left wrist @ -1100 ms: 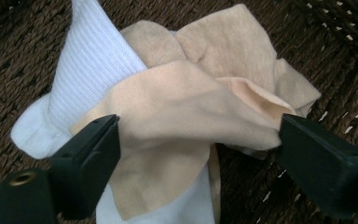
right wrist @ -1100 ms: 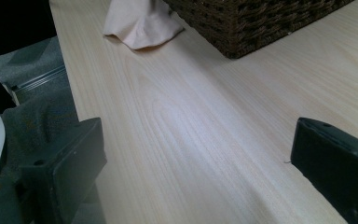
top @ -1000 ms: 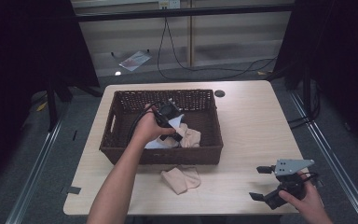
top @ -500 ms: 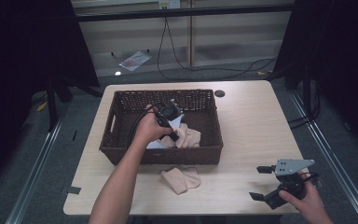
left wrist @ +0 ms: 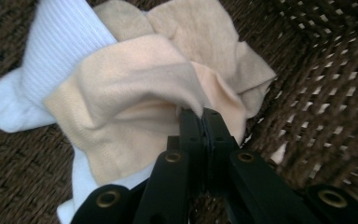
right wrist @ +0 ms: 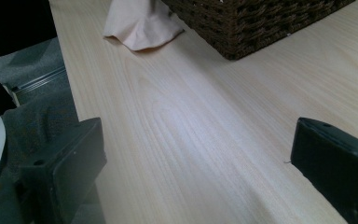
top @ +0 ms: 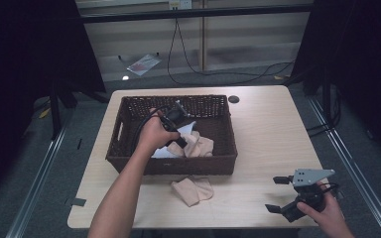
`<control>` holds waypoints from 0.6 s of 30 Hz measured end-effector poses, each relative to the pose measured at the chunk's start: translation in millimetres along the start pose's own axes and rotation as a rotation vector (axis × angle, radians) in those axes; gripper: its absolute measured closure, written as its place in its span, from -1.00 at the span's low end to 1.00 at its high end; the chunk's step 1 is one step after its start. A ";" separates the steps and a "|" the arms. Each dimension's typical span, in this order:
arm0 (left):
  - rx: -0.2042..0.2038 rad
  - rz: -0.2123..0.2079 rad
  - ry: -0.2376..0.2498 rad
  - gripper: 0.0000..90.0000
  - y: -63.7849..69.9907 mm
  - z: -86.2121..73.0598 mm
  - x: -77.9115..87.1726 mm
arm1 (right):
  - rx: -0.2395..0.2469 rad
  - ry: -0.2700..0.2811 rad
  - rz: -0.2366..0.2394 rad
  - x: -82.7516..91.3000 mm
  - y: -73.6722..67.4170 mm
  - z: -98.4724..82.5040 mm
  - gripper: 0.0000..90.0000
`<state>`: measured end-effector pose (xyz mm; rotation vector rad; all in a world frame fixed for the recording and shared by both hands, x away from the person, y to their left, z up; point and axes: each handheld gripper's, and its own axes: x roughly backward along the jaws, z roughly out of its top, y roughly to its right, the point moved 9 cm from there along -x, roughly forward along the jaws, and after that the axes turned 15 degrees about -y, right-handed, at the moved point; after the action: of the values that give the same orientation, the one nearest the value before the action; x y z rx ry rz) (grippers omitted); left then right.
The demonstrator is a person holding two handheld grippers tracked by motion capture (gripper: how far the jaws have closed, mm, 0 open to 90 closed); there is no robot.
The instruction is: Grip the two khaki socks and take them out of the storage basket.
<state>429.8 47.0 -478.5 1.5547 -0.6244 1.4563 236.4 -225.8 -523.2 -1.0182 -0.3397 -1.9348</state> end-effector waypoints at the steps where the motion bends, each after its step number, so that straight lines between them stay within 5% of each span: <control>1: -0.003 -0.003 -0.009 0.98 2.6 -2.0 8.6 | 0.001 0.000 0.001 0.1 -0.1 0.0 -0.94; 18: 0.007 -0.022 0.001 0.98 20.0 -21.6 75.0 | -0.003 0.009 0.000 0.5 0.0 1.1 -0.94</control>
<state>415.6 71.4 -403.0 1.5617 -0.5998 1.4443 236.8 -225.5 -522.1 -1.0114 -0.3316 -1.9400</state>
